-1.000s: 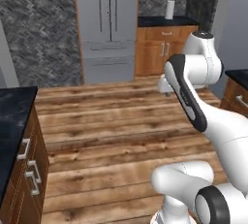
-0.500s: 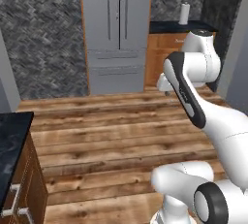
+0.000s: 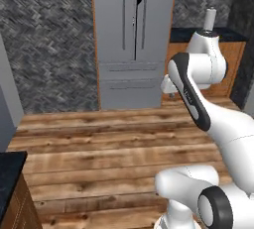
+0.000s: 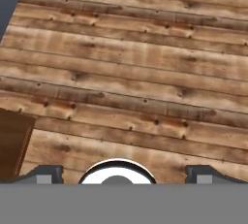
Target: Retrieve the steak from the fridge and place it on the saucepan with marinade on the stove.
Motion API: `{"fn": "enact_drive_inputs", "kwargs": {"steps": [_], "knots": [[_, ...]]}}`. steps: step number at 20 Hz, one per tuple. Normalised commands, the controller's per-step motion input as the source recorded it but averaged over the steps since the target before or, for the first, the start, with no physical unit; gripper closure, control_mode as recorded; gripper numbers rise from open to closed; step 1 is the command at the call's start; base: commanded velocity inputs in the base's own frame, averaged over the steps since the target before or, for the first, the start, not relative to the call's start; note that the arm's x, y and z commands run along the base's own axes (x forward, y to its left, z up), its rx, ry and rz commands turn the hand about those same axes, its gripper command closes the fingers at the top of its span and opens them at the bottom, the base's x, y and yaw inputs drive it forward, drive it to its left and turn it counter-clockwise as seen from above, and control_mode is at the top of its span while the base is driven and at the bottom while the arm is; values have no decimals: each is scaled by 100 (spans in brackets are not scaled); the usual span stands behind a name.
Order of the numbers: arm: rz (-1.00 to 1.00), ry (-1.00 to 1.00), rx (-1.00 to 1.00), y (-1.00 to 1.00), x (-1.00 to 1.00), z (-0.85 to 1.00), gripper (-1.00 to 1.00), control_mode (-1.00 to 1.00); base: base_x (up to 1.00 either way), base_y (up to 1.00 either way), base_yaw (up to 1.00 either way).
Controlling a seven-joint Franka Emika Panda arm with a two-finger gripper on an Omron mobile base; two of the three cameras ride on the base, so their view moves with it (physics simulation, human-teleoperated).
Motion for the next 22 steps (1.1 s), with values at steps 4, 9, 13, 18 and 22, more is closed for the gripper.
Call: {"fn": "enact_drive_inputs", "kwargs": {"steps": [4, 9, 13, 18, 22], "knots": [[0, 0, 0, 0, 0, 0, -100, 100, 100, -11, 13], [0, 0, 0, 0, 0, 0, -100, 100, 100, -13, 13], [0, 0, 0, 0, 0, 0, -100, 100, 100, -18, 13], [0, 0, 0, 0, 0, 0, -100, 100, 100, -31, 10], [0, 0, 0, 0, 0, 0, -100, 100, 100, -43, 7]]}}
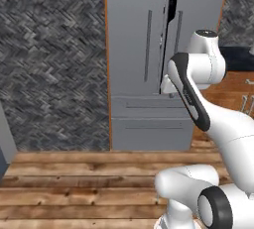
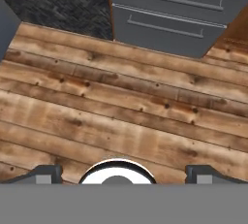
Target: Retrieve the steak from the fridge and place it on the saucepan with marinade on the stove.
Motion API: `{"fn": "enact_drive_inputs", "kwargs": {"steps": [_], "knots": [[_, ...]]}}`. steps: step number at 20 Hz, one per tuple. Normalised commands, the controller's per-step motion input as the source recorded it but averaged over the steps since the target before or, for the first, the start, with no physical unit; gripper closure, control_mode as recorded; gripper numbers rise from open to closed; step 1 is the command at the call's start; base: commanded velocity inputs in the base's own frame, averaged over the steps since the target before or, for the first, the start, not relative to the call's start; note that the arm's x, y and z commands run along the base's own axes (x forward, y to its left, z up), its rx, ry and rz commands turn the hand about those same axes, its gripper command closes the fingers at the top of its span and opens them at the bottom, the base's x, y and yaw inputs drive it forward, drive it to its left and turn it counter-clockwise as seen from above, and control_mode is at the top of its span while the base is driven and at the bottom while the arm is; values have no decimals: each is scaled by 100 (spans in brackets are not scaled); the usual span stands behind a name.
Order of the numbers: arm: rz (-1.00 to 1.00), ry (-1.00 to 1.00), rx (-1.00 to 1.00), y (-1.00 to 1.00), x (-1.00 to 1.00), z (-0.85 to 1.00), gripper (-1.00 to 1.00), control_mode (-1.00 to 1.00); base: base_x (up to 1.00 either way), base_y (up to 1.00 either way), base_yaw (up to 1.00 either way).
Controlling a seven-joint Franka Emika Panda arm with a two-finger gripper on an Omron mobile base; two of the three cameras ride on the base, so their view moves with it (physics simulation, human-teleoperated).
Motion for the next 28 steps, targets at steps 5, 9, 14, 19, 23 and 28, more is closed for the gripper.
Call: {"fn": "enact_drive_inputs", "kwargs": {"steps": [5, 9, 14, 19, 23, 28], "knots": [[0, 0, 0, 0, 0, 0, -100, 100, 100, -44, 0], [0, 0, 0, 0, 0, 0, -100, 100, 46, -43, -7], [0, 0, 0, 0, 0, 0, -100, 100, 7, -49, -6], [0, 0, 0, 0, 0, 0, -100, 100, 0, -43, -1], [0, 0, 0, 0, 0, 0, -100, 100, 18, -2, -8], [0, 0, 0, 0, 0, 0, -100, 100, 55, 19, -40]]}}
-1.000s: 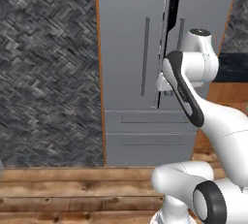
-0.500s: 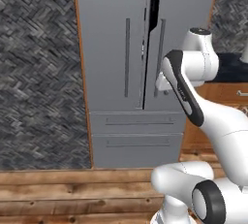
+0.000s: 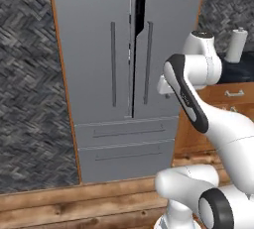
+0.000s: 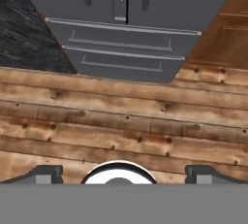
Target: Retrieve the steak from the fridge and place it on the saucepan with marinade on the stove.
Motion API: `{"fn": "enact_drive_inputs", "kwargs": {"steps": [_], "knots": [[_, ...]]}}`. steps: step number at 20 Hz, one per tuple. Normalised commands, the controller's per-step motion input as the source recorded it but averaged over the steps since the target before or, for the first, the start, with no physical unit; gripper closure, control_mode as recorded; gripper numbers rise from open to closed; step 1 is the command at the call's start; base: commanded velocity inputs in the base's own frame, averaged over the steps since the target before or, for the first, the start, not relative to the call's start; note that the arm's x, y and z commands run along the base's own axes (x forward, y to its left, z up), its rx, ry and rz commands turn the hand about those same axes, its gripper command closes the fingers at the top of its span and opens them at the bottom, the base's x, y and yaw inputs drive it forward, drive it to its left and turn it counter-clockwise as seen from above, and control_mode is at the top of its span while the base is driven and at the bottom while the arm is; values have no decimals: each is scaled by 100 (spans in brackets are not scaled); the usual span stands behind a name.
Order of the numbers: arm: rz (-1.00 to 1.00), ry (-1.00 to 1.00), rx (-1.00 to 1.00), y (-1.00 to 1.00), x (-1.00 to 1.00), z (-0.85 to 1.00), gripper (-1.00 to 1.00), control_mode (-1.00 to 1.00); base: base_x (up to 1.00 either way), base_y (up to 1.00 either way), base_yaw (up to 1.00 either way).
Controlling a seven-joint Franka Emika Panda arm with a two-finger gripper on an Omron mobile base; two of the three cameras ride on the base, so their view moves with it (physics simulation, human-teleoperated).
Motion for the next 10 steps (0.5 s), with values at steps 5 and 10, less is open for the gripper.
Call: {"fn": "enact_drive_inputs", "kwargs": {"steps": [5, 10], "knots": [[0, 0, 0, 0, 0, 0, -100, 100, 55, 44, -40], [0, 0, 0, 0, 0, 0, -100, 100, 48, 44, -8]]}}
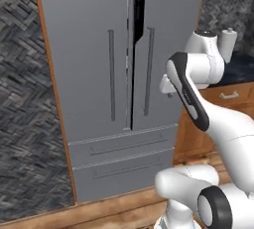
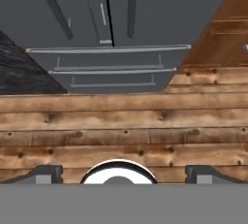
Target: Retrieve the steak from the fridge and place it on the saucepan with marinade on the stove.
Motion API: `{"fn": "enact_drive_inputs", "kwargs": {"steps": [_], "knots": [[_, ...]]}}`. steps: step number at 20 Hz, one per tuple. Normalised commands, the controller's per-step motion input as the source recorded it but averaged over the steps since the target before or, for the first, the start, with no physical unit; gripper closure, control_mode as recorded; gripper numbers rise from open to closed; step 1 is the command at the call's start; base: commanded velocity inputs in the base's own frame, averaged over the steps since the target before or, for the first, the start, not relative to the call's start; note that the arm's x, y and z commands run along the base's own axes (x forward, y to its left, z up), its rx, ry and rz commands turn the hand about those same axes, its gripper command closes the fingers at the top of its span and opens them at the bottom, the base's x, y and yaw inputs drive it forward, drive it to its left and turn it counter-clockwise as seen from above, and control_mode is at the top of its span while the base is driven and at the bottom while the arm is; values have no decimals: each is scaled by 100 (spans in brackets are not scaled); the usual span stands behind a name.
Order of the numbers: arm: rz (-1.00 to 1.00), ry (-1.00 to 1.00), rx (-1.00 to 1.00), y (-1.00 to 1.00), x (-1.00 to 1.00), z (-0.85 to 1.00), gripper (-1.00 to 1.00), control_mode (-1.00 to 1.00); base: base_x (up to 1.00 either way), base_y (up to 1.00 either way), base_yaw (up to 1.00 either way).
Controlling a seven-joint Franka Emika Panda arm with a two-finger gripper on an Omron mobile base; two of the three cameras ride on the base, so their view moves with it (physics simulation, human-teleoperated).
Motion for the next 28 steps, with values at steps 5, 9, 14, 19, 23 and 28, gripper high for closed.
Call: {"fn": "enact_drive_inputs", "kwargs": {"steps": [5, 9, 14, 19, 23, 28], "knots": [[0, 0, 0, 0, 0, 0, -100, 100, 63, 67, 0], [0, 0, 0, 0, 0, 0, -100, 100, 44, 12, 4], [0, 0, 0, 0, 0, 0, -100, 100, 39, -1, 6], [0, 0, 0, 0, 0, 0, -100, 100, 2, -1, 3], [0, 0, 0, 0, 0, 0, -100, 100, -9, -31, 1], [0, 0, 0, 0, 0, 0, -100, 100, -13, -45, 1]]}}
